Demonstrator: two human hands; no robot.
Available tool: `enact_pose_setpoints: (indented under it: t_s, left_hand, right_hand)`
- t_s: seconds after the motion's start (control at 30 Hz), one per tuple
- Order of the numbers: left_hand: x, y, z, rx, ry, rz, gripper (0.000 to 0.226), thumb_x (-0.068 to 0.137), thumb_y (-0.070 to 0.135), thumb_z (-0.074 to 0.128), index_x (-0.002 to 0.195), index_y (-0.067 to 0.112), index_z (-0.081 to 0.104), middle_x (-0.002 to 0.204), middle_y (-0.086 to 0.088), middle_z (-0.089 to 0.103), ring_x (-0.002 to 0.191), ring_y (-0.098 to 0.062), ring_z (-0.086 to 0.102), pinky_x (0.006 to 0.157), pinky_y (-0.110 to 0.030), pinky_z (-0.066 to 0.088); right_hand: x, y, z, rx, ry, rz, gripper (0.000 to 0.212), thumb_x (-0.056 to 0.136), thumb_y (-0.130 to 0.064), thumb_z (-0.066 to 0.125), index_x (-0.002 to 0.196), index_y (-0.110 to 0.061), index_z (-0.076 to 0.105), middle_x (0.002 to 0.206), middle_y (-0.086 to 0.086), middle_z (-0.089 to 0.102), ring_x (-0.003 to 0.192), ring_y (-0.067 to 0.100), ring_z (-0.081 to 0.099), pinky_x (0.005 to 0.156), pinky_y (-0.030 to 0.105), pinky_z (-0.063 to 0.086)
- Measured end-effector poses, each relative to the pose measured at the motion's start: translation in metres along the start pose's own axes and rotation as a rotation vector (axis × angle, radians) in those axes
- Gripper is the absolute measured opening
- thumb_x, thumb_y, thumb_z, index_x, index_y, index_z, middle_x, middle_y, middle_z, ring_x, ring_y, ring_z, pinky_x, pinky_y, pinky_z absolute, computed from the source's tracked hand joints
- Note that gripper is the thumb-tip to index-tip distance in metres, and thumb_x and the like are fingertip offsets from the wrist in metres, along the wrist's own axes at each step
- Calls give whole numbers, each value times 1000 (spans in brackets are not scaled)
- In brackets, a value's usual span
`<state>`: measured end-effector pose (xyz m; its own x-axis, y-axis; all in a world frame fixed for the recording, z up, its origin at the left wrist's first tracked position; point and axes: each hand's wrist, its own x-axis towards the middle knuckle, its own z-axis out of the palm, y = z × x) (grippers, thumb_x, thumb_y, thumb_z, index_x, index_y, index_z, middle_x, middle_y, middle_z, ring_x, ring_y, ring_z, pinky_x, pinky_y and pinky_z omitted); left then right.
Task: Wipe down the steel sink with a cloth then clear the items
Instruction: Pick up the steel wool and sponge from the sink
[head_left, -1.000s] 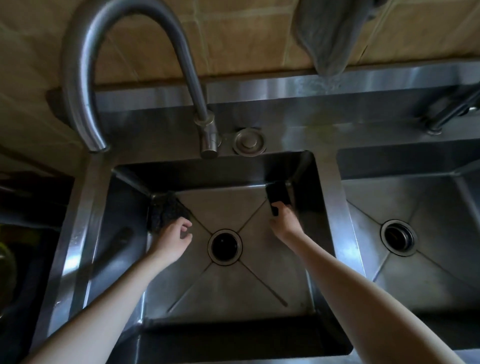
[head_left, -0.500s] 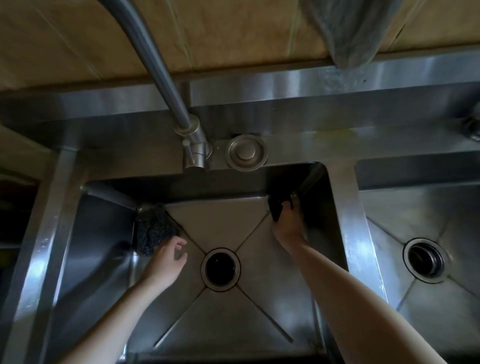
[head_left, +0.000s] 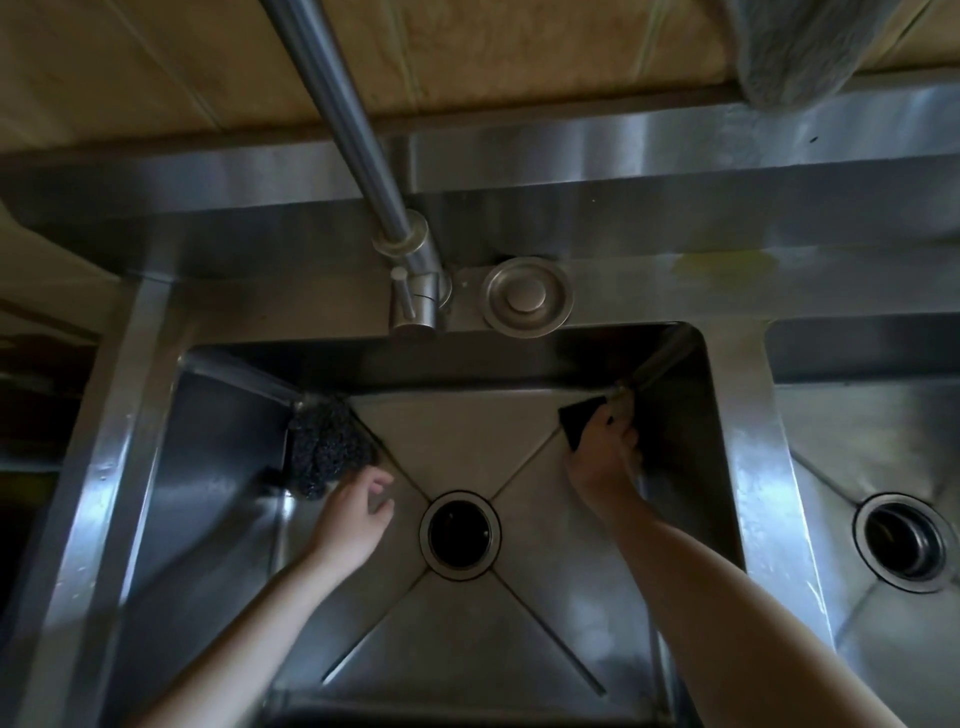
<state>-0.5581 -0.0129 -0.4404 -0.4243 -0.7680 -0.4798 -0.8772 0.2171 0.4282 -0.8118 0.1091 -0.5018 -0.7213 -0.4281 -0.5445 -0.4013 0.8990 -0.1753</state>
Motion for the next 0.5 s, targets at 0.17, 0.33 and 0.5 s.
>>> enact_pose_setpoints:
  t_s: [0.17, 0.33, 0.5]
  left_hand:
    - [-8, -5, -5, -16, 2, 3, 25, 85, 6, 61, 110, 8, 58, 106, -7, 60, 100, -20, 56, 84, -27, 41]
    - [-22, -11, -19, -36, 42, 4, 24, 85, 6, 62, 108, 9, 59, 105, -7, 61, 100, -22, 57, 84, -28, 41]
    - [-43, -22, -31, -59, 85, 9, 23, 85, 8, 61, 108, 10, 60, 105, -5, 61, 98, -20, 57, 80, -25, 39]
  right_hand:
    - [-15, 3, 14, -89, -56, 38, 71, 89, -23, 58, 145, -5, 17, 142, 25, 29, 128, 40, 35, 100, 48, 42]
    - [-36, -5, 16, -58, -100, 52, 74, 83, -22, 63, 140, -4, 20, 139, 25, 30, 126, 41, 36, 102, 48, 40]
    - [-61, -15, 18, 24, -56, 39, 78, 80, -26, 68, 139, -8, 20, 137, 22, 31, 127, 38, 34, 97, 51, 42]
